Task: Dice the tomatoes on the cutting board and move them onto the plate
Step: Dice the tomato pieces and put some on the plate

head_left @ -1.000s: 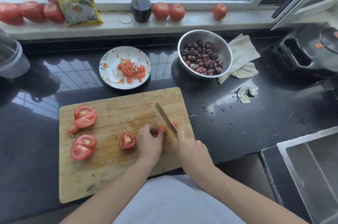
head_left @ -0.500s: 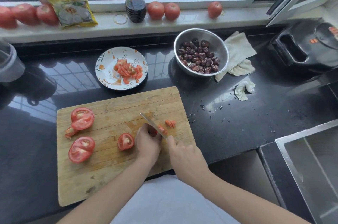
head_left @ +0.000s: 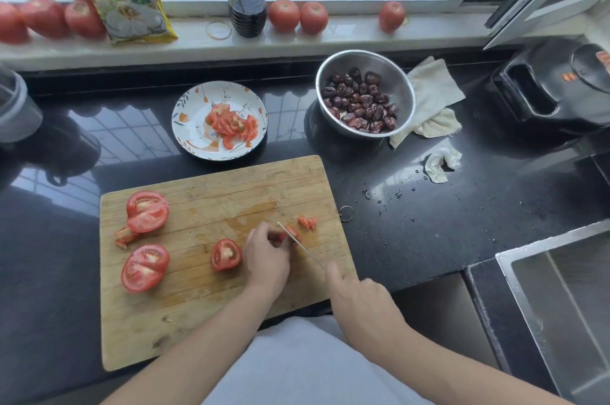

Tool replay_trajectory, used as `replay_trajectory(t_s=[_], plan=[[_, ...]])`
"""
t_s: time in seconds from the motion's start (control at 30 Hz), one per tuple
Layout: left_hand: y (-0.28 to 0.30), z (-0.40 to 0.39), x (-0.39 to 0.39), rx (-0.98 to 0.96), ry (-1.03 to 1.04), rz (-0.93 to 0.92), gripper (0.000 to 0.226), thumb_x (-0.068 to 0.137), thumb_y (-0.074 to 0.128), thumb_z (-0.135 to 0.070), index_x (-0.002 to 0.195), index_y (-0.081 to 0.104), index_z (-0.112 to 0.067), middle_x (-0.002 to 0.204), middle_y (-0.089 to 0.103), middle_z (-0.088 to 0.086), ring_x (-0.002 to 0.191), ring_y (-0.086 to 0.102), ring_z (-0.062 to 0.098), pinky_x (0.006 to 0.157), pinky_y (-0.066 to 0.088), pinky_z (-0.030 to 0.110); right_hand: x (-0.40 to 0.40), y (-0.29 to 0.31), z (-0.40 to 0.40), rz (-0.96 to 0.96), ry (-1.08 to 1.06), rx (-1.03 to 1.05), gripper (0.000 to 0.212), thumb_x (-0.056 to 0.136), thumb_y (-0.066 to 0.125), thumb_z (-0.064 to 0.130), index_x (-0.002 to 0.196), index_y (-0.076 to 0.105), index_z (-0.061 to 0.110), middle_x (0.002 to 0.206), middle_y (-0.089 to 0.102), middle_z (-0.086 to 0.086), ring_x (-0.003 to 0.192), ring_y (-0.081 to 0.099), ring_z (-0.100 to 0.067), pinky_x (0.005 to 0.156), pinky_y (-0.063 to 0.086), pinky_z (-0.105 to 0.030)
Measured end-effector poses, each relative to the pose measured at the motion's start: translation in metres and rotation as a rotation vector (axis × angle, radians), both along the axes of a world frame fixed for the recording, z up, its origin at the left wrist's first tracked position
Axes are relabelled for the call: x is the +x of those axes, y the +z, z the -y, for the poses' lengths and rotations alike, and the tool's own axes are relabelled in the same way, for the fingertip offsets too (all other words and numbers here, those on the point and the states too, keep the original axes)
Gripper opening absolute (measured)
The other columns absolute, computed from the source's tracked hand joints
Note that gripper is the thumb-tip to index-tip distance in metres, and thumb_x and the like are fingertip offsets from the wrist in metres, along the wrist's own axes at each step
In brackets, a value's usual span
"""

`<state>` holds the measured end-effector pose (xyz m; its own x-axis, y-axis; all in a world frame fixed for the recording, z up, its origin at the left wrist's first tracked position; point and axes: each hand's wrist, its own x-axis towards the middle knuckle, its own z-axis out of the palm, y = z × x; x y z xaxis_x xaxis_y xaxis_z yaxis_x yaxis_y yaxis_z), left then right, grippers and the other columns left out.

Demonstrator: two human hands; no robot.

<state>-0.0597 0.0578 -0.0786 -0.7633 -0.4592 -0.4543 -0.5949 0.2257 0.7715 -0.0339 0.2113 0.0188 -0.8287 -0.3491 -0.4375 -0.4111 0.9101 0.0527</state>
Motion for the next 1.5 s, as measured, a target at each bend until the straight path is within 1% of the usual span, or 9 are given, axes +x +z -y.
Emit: replay_trajectory(t_s=[0.1,0.23,0.43,0.6,0.8,0.9,1.03,1.3,1.5], plan=[[0.001,0.000,-0.001,0.014,-0.001,-0.004,0.009,0.090,0.075,-0.020,0.094,0.068,-0.025,0.099,0.068,-0.003,0.094,0.065,0.020,0.087,0.057,0.048,-0.019,-0.020,0.030,-0.039,-0.041,-0.032,0.042,0.067,0.076,0.004,0.093,0.045,0.018,0.054,0.055,0.000,0.039,0.058,-0.024,0.036,0.034,-0.028],[0.001,0.000,-0.001,0.005,0.006,0.001,0.010,0.087,0.072,-0.027,0.096,0.068,-0.029,0.098,0.071,-0.004,0.093,0.067,0.021,0.084,0.057,0.045,-0.038,-0.034,0.058,-0.076,0.003,-0.032,0.028,0.091,0.059,0.013,0.117,0.049,0.015,0.075,0.064,-0.005,0.056,0.067,-0.030,0.044,0.033,-0.033],[0.001,-0.002,-0.001,-0.043,-0.014,-0.001,0.011,0.092,0.074,-0.019,0.087,0.065,-0.020,0.095,0.065,-0.002,0.091,0.063,0.022,0.080,0.053,0.041,-0.003,-0.032,0.008,0.031,-0.072,-0.071,0.045,0.068,0.068,-0.002,0.101,0.045,0.017,0.057,0.057,-0.001,0.042,0.060,-0.026,0.037,0.037,-0.030],[0.003,-0.003,0.000,-0.053,-0.017,-0.006,0.010,0.091,0.074,-0.015,0.088,0.065,-0.016,0.095,0.063,0.001,0.090,0.060,0.022,0.078,0.048,0.037,-0.033,-0.040,0.041,-0.045,-0.102,-0.189,0.031,0.095,0.041,0.006,0.123,0.036,0.018,0.080,0.068,-0.005,0.071,0.070,-0.034,0.058,0.052,-0.040],[0.008,-0.003,0.002,-0.068,-0.012,-0.004,0.024,0.092,0.074,-0.015,0.077,0.056,-0.021,0.090,0.057,-0.004,0.087,0.057,0.019,0.068,0.037,0.030,-0.041,-0.035,0.027,-0.028,-0.225,-0.202,0.042,0.095,0.036,0.004,0.133,0.029,0.019,0.096,0.069,-0.011,0.090,0.065,-0.039,0.064,0.037,-0.039],[0.008,-0.002,0.001,-0.039,0.004,0.015,0.017,0.093,0.076,-0.017,0.084,0.061,-0.021,0.095,0.058,-0.005,0.087,0.058,0.014,0.067,0.039,0.023,-0.032,-0.027,0.015,-0.062,-0.199,-0.205,0.033,0.092,0.044,0.004,0.121,0.036,0.019,0.084,0.069,-0.006,0.078,0.067,-0.036,0.056,0.034,-0.035],[0.007,-0.001,0.003,-0.012,0.032,0.022,0.014,0.091,0.077,-0.018,0.095,0.064,-0.017,0.099,0.063,-0.002,0.091,0.061,0.017,0.073,0.046,0.028,-0.012,-0.018,0.015,-0.144,0.006,-0.134,0.054,0.052,0.068,-0.005,0.088,0.037,0.020,0.044,0.038,0.005,0.033,0.049,-0.023,0.039,0.019,-0.026],[0.003,-0.001,0.003,0.013,0.048,0.023,0.013,0.086,0.077,-0.023,0.092,0.065,-0.024,0.095,0.071,-0.001,0.091,0.067,0.022,0.085,0.058,0.049,-0.001,-0.023,0.022,-0.168,0.022,-0.123,0.036,0.058,0.042,-0.001,0.088,0.041,0.018,0.047,0.046,0.003,0.033,0.049,-0.022,0.034,0.032,-0.024],[0.001,-0.002,0.002,0.027,0.041,0.003,0.010,0.087,0.073,-0.022,0.092,0.066,-0.026,0.094,0.071,-0.002,0.090,0.068,0.022,0.084,0.059,0.051,0.000,-0.025,0.024,-0.164,0.023,-0.141,0.047,0.052,0.067,-0.002,0.087,0.041,0.018,0.047,0.044,0.002,0.030,0.046,-0.021,0.032,0.037,-0.025]])
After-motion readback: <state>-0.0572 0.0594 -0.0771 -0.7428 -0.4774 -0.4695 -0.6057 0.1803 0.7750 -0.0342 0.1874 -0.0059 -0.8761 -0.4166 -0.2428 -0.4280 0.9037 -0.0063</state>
